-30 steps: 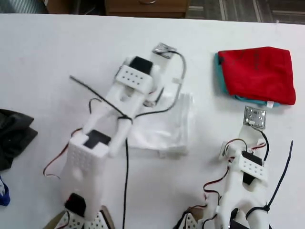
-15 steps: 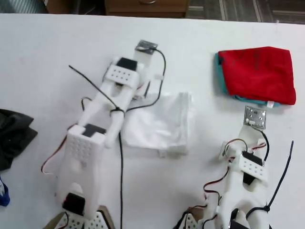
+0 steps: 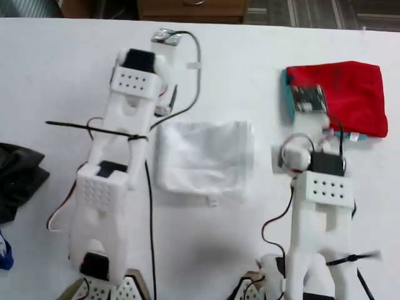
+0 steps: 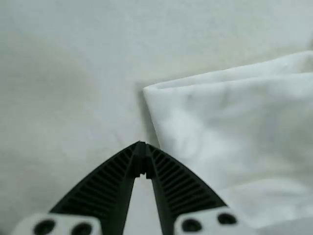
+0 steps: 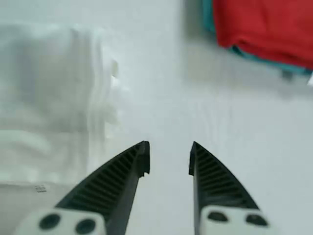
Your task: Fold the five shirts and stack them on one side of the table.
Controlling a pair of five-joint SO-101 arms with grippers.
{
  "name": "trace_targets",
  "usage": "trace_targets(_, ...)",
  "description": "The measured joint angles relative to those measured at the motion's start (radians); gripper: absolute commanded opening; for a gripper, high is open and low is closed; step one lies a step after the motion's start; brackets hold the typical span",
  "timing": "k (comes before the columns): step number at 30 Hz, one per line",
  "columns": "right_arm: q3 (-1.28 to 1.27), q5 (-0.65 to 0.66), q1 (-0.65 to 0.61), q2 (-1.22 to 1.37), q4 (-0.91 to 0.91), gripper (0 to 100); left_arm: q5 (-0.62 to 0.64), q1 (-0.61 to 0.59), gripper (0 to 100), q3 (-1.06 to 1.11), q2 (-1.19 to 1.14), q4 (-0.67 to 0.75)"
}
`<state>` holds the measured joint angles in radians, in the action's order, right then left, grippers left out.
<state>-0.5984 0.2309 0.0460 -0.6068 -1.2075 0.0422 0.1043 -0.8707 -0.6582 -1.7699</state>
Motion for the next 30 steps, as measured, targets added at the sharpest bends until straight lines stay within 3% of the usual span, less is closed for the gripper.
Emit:
trace_targets(8,0.334,0.000,-0.089,0.334,-0.044,18.7,-0.003,-0.043,3,0.453,0.376,0.069)
trace_targets(15,0.687,0.000,-0.100,0.718,-0.166,18.9,-0.103,-0.226,3,1.112,0.721,0.440)
trace_targets(20,0.948,-0.032,-0.180,0.948,-0.304,18.8,-0.158,-0.333,3,1.522,0.812,0.735)
trace_targets(25,1.174,-0.035,-0.255,1.143,-0.391,18.8,-0.158,-0.382,3,1.682,0.819,0.887)
trace_targets(30,1.359,-0.035,-0.247,1.286,-0.456,18.8,-0.158,-0.387,3,1.740,0.822,0.956)
